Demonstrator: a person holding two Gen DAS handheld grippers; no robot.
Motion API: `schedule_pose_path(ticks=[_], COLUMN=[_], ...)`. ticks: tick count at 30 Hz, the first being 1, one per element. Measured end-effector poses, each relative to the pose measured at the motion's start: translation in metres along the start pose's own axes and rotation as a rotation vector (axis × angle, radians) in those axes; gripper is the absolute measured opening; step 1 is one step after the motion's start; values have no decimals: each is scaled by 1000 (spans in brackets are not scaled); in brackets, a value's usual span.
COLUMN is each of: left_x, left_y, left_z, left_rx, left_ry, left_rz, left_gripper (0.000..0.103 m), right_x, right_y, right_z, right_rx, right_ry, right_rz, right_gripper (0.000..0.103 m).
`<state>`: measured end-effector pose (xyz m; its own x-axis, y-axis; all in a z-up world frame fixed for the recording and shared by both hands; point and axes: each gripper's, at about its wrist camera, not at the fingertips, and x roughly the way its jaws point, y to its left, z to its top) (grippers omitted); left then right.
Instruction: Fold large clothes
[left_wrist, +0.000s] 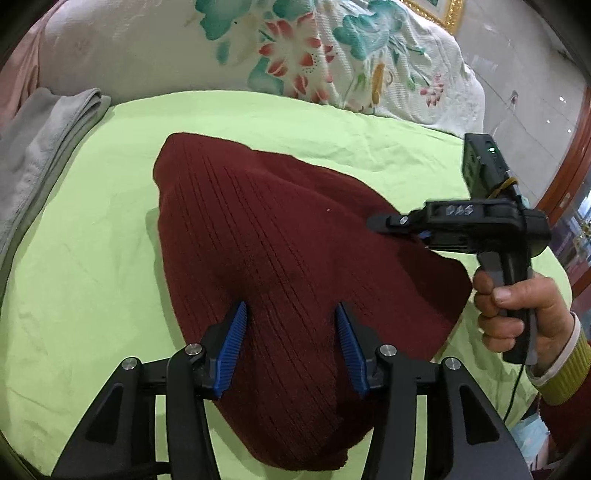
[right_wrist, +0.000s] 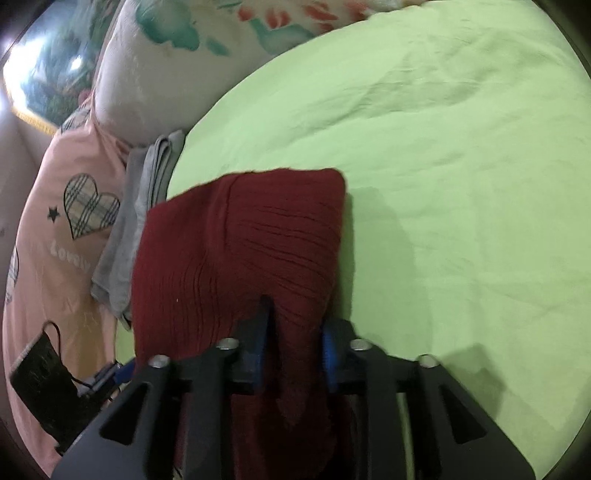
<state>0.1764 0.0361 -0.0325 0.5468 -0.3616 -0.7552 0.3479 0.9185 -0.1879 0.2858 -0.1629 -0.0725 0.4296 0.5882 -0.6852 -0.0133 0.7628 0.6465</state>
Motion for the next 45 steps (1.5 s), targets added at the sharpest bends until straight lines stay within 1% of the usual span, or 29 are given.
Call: schedule_pose_path(ticks=[1,3,6,8,9,10,11,12,14,15,16,17,18,19,20,21,23,25,27,28,30,32,35,37,39,40,41,43,45], left_x=[-4,-13,-33,-34,-31,-24,-17,-6,16,28,41,56,71,81,89,91,90,86,77,66,43,14,-25,-40,-50,-50,-49,-38,-25], left_y=[3,10,25,33,37,42,47,55,69,75,80,83,84,84,81,78,67,64,69,72,69,59,44,34,24,20,16,7,4], left_z=[-1,2,10,28,37,51,61,72,90,97,103,108,110,110,108,106,101,97,97,97,89,78,53,39,18,12,3,-16,-24], left_rx=[-11,-40,-96,-127,-140,-156,-171,-200,-246,-253,-254,-241,-220,-204,-178,-158,-85,-60,-97,-129,-150,-136,-117,-113,-119,-117,-106,-79,-71], left_ry=[3,-8,-62,-90,-95,-96,-92,-78,-37,-17,9,50,95,121,121,108,87,70,62,53,21,-24,-79,-95,-95,-83,-62,-20,25], left_rz=[-7,-41,-95,-115,-109,-86,-70,-61,-82,-92,-82,-53,-20,7,26,37,95,110,82,56,20,-5,-72,-116,-182,-199,-200,-158,-145], left_gripper=[51,51,48,48,48,47,43,35,33,32,30,30,27,26,26,27,27,27,27,27,25,25,25,25,25,25,25,25,29], right_x=[-5,-18,-42,-44,-40,-33,-26,-16,-3,5,13,16,21,23,25,26,27,26,25,23,15,3,-15,-25,-30,-32,-31,-27,-18], right_y=[1,7,24,41,48,57,63,70,73,69,62,56,46,41,33,27,23,24,26,28,31,34,39,45,52,53,54,52,41], right_z=[0,2,5,10,11,12,12,10,5,3,0,-1,-3,-2,-1,2,4,4,4,3,2,-2,-13,-20,-31,-36,-42,-51,-57], right_rx=[1,-20,-67,-107,-117,-130,-140,-162,-174,-163,-146,-136,-121,-114,-96,-75,-59,-69,-67,-66,-71,-86,-114,-138,-175,-193,-209,-228,-221], right_ry=[-8,-45,-124,-137,-127,-105,-92,-74,-52,-33,-16,-10,-5,-4,-3,0,8,9,10,8,-3,-19,-41,-51,-46,-40,-32,-15,13], right_rz=[-11,-42,-50,-9,17,51,59,53,34,22,5,-3,-13,-14,4,21,38,38,41,42,35,30,47,56,65,60,45,0,-96], right_gripper=[39,39,39,39,39,39,39,38,34,33,29,21,17,10,6,6,5,5,5,5,7,9,9,9,9,9,9,9,9])
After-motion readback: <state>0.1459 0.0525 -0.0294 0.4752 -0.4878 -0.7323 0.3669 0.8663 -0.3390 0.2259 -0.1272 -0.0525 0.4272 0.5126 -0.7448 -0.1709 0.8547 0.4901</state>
